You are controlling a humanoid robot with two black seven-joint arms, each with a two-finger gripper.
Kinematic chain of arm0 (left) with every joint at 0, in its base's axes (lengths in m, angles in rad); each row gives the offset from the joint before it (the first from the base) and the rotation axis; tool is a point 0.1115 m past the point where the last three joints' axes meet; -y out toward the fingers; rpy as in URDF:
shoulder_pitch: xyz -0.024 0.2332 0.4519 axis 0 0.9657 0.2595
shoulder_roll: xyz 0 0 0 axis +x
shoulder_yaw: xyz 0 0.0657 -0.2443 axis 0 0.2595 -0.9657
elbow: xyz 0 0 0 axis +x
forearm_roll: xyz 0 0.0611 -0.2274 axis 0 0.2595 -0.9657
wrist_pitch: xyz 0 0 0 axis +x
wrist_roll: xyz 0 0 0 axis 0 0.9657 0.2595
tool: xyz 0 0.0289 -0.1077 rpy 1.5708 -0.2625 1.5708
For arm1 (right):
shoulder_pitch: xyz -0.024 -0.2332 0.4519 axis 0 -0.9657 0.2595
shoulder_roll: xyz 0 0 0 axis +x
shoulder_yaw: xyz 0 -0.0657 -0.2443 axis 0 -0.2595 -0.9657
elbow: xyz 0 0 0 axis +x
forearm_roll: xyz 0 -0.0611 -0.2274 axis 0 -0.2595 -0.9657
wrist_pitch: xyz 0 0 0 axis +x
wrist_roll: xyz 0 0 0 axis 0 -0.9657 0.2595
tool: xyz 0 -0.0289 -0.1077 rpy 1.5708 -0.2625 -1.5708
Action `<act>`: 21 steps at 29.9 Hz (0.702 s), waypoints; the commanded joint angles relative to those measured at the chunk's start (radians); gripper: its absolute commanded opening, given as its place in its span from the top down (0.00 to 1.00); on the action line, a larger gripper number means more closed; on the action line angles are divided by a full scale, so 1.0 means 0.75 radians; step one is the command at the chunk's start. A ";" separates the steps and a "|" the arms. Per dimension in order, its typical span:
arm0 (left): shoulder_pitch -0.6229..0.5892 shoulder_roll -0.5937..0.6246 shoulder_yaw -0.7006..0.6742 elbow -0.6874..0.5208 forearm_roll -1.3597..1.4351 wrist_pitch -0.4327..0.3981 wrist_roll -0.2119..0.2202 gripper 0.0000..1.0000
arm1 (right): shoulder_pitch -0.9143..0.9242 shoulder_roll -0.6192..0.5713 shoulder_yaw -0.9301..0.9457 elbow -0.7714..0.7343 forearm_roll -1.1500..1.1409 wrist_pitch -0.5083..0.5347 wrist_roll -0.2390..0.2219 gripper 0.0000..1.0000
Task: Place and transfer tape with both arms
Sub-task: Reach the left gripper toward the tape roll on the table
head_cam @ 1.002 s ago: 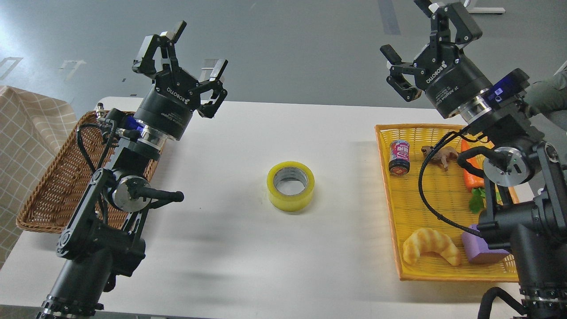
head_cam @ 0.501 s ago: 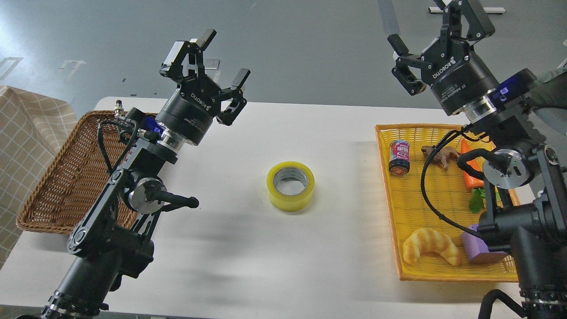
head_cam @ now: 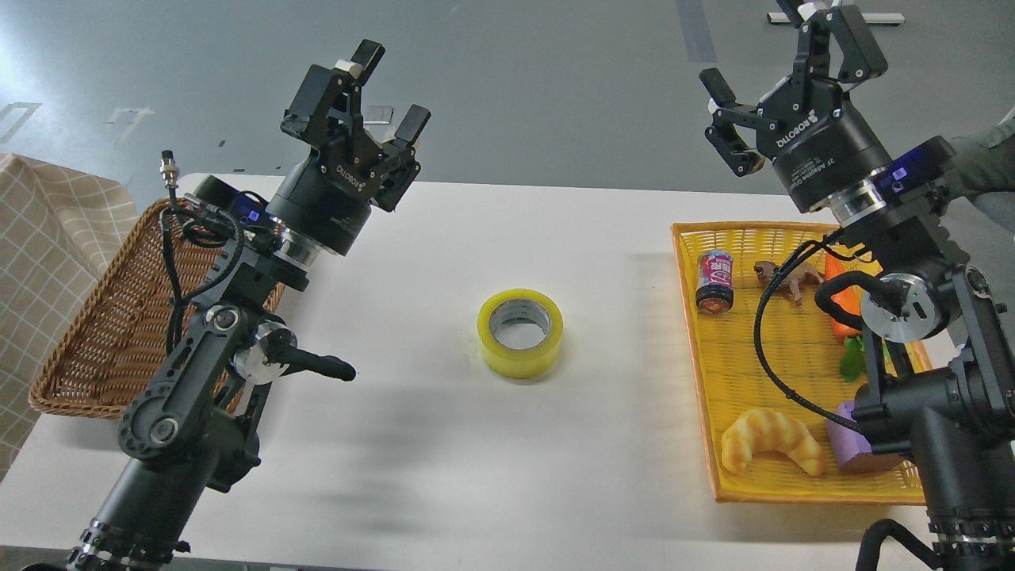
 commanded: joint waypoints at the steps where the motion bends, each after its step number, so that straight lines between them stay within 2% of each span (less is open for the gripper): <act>1: -0.004 0.002 0.005 -0.035 0.347 0.059 -0.039 0.02 | 0.006 0.000 0.007 0.004 0.002 0.000 -0.002 0.01; 3: -0.004 0.002 0.030 -0.041 0.439 0.077 -0.042 0.02 | 0.010 0.000 0.007 0.004 0.002 0.000 -0.002 0.01; 6: -0.020 0.053 0.162 -0.059 0.684 0.122 -0.050 0.02 | 0.012 0.000 0.009 0.000 0.002 0.000 -0.002 0.01; 9: -0.024 0.139 0.275 -0.049 0.885 0.222 -0.048 0.02 | 0.014 0.000 0.009 -0.002 0.002 0.000 -0.002 0.01; 11: -0.059 0.160 0.371 -0.021 1.022 0.345 -0.050 0.02 | 0.016 0.000 0.011 0.000 0.002 0.000 -0.002 0.01; 13: -0.161 0.154 0.558 0.081 1.138 0.486 -0.048 0.02 | 0.026 0.000 0.013 0.006 0.002 0.000 -0.004 0.01; 18: -0.335 0.160 0.817 0.274 1.168 0.531 -0.031 0.02 | 0.024 0.000 0.015 0.015 0.002 0.000 -0.004 0.01; 21: -0.346 0.154 0.860 0.339 1.168 0.542 -0.035 0.02 | 0.020 0.000 0.017 0.017 0.002 0.000 -0.004 0.01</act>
